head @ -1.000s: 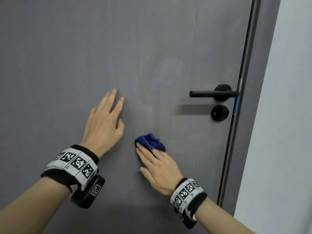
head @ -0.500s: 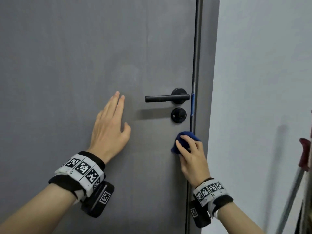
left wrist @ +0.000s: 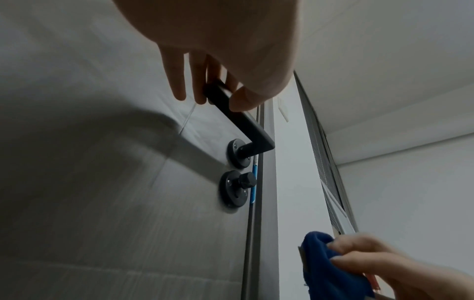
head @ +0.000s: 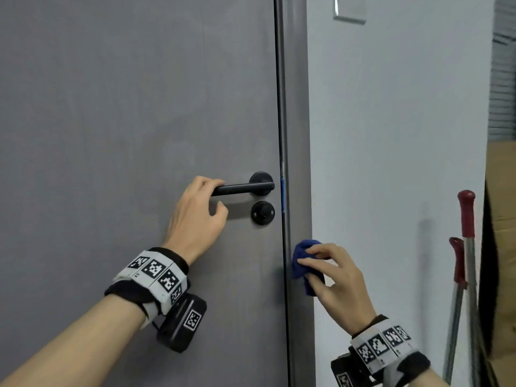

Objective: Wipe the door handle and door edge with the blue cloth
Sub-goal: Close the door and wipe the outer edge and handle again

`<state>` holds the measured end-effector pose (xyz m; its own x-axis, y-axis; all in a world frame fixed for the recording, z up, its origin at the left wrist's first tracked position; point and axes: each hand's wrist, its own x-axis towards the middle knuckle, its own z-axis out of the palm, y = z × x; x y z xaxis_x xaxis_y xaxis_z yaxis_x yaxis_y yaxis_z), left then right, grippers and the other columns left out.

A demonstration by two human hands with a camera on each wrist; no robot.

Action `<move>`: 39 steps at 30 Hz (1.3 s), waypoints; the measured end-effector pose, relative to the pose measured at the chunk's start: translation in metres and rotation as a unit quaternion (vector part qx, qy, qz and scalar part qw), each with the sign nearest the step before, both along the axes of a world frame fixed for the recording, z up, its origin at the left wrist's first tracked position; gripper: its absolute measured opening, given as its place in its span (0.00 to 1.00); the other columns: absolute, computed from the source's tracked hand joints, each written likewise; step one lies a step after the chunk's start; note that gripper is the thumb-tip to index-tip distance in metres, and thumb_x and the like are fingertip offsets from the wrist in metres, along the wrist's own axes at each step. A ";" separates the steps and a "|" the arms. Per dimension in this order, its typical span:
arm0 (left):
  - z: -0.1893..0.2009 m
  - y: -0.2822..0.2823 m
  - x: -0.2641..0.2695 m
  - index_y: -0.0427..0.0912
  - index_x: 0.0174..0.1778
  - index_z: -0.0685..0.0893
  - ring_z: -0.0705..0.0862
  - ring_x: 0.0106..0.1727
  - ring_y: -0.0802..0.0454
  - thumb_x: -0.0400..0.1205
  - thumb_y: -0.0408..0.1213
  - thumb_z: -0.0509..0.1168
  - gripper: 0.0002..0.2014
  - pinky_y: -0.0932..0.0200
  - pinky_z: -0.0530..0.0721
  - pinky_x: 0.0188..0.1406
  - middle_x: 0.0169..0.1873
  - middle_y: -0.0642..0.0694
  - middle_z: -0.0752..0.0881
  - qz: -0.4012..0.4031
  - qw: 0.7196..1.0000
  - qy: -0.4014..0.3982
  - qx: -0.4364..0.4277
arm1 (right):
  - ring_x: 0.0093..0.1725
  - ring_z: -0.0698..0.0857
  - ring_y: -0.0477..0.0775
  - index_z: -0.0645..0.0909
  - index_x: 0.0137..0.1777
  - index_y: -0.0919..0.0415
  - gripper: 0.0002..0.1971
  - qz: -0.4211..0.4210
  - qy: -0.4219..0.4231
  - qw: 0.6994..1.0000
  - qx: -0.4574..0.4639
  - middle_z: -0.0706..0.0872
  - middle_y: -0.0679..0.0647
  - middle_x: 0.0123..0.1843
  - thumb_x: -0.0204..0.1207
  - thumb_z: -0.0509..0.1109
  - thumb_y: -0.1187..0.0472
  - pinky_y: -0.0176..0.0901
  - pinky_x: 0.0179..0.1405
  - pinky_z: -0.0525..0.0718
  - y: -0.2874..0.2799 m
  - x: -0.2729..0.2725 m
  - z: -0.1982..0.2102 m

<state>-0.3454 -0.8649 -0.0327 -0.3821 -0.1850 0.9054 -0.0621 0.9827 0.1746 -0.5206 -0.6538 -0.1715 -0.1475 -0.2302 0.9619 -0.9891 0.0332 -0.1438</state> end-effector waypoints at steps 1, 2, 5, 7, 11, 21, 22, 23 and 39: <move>0.000 0.001 -0.001 0.44 0.64 0.82 0.81 0.59 0.51 0.80 0.33 0.65 0.16 0.61 0.75 0.58 0.57 0.52 0.80 0.003 1.000 0.004 0.008 | 0.56 0.84 0.50 0.92 0.53 0.54 0.18 -0.001 -0.009 1.000 -0.003 0.85 0.47 0.60 0.68 0.79 0.74 0.36 0.58 0.80 0.004 0.000 0.003; 0.001 0.002 -0.002 0.44 0.63 0.83 0.81 0.58 0.51 0.80 0.34 0.65 0.15 0.60 0.76 0.57 0.56 0.52 0.80 0.006 1.000 0.006 0.014 | 0.56 0.84 0.50 0.92 0.53 0.54 0.19 -0.002 -0.018 1.000 -0.007 0.85 0.47 0.60 0.67 0.80 0.76 0.37 0.58 0.81 0.006 -0.001 0.004; 0.008 0.002 0.000 0.47 0.57 0.83 0.81 0.54 0.50 0.81 0.38 0.64 0.09 0.54 0.79 0.51 0.52 0.53 0.81 0.025 0.999 0.006 0.020 | 0.57 0.85 0.50 0.92 0.53 0.53 0.21 0.001 -0.038 0.999 -0.018 0.85 0.47 0.60 0.67 0.80 0.77 0.42 0.58 0.82 0.008 -0.005 0.002; 0.014 0.001 0.000 0.48 0.51 0.82 0.81 0.50 0.50 0.82 0.41 0.64 0.05 0.55 0.76 0.45 0.48 0.54 0.81 0.029 0.999 0.000 0.017 | 0.57 0.85 0.50 0.92 0.53 0.53 0.21 0.003 -0.049 0.998 -0.025 0.85 0.46 0.60 0.67 0.80 0.77 0.44 0.57 0.83 0.007 -0.007 0.000; 0.018 -0.005 0.000 0.49 0.43 0.79 0.78 0.43 0.49 0.81 0.49 0.69 0.09 0.53 0.74 0.40 0.42 0.53 0.78 0.016 1.000 -0.005 -0.010 | 0.58 0.86 0.51 0.92 0.52 0.52 0.18 0.015 -0.072 0.997 -0.029 0.86 0.45 0.59 0.68 0.79 0.75 0.47 0.56 0.85 0.000 -0.008 0.002; 0.104 -0.016 -0.006 0.48 0.32 0.68 0.72 0.31 0.56 0.65 0.62 0.78 0.28 0.53 0.72 0.28 0.28 0.52 0.76 0.063 0.929 -0.364 -0.031 | 0.59 0.87 0.55 0.92 0.49 0.57 0.14 0.051 -0.186 0.981 -0.030 0.87 0.48 0.57 0.68 0.73 0.72 0.59 0.54 0.88 -0.024 -0.017 0.086; 0.111 -0.017 -0.008 0.48 0.32 0.68 0.73 0.32 0.57 0.66 0.61 0.79 0.27 0.55 0.73 0.29 0.29 0.52 0.76 0.062 0.913 -0.401 -0.031 | 0.59 0.87 0.56 0.92 0.49 0.58 0.14 0.054 -0.203 0.977 -0.029 0.87 0.49 0.57 0.68 0.73 0.73 0.60 0.53 0.89 -0.025 -0.015 0.095; 0.116 -0.017 -0.009 0.49 0.31 0.68 0.73 0.33 0.57 0.66 0.59 0.79 0.26 0.57 0.73 0.30 0.30 0.53 0.77 0.059 0.899 -0.433 -0.026 | 0.59 0.87 0.56 0.92 0.49 0.58 0.15 0.055 -0.218 0.974 -0.024 0.87 0.49 0.57 0.68 0.73 0.74 0.60 0.52 0.89 -0.025 -0.012 0.105; 0.152 -0.033 0.018 0.60 0.43 0.76 0.84 0.50 0.59 0.73 0.21 0.64 0.23 0.62 0.85 0.50 0.48 0.56 0.83 -0.093 0.785 -0.529 0.310 | 0.51 0.85 0.43 0.90 0.44 0.54 0.19 0.058 -0.524 0.848 0.052 0.85 0.54 0.54 0.64 0.81 0.80 0.46 0.51 0.89 -0.048 0.066 0.221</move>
